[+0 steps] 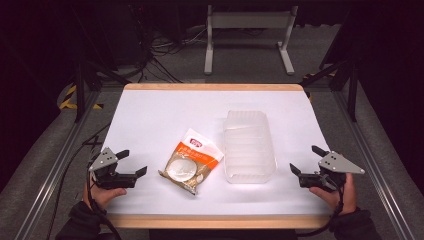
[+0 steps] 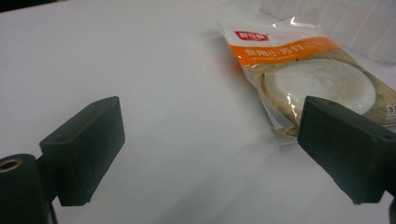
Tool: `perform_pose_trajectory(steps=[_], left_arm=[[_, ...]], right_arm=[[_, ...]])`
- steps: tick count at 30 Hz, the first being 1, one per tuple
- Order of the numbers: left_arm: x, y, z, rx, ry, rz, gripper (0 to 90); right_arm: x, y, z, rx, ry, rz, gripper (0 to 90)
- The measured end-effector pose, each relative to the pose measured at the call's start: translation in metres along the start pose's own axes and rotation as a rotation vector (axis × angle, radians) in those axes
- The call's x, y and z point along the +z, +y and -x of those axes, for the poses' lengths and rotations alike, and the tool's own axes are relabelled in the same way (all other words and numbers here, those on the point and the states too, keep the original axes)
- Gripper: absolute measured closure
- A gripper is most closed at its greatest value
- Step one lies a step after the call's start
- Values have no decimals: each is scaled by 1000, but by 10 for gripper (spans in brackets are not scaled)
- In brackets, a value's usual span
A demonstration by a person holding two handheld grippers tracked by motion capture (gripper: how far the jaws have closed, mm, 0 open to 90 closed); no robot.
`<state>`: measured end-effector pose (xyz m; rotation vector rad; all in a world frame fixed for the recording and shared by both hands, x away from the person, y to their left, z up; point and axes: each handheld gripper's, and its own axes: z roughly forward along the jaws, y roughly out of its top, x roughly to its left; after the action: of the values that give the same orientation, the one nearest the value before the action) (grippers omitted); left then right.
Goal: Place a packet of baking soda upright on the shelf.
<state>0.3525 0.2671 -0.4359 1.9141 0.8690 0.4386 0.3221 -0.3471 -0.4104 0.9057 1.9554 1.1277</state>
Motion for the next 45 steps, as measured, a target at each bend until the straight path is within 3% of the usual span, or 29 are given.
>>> perform_pose_trajectory(steps=[7,9,12,14,16,21,29,34,35,37,39,43,45], left_arm=[[6,-1,-2,-20,-78,-40,103],[12,2,-3,-34,-135,-60,111],[28,11,-5,-33,-185,-105,125],[39,19,-4,-54,-223,-121,131],[50,27,-2,-37,-263,-141,139],[83,45,3,-10,-287,-225,143],[121,63,7,-14,-315,-256,156],[147,70,9,-18,-371,-314,195],[152,71,11,-14,-362,-328,194],[156,71,13,-14,-371,-332,192],[158,73,11,-41,-381,-333,200],[165,77,8,-48,-400,-333,256],[169,78,6,-52,-405,-325,332]], right_arm=[[5,-6,3,37,47,-29,83],[7,-5,2,32,37,-37,88],[11,-5,1,32,35,-49,90],[13,-7,-1,29,39,-68,91],[13,-9,-3,15,42,-74,96],[15,-11,-4,18,37,-90,97],[18,-10,-8,-10,38,-106,99],[20,-12,-8,-16,38,-112,100],[20,-12,-8,-17,38,-115,101],[19,-11,-8,-23,38,-115,102],[19,-12,-7,-21,40,-113,102],[20,-12,-8,-20,48,-114,102],[20,-12,-8,-24,53,-111,103]])
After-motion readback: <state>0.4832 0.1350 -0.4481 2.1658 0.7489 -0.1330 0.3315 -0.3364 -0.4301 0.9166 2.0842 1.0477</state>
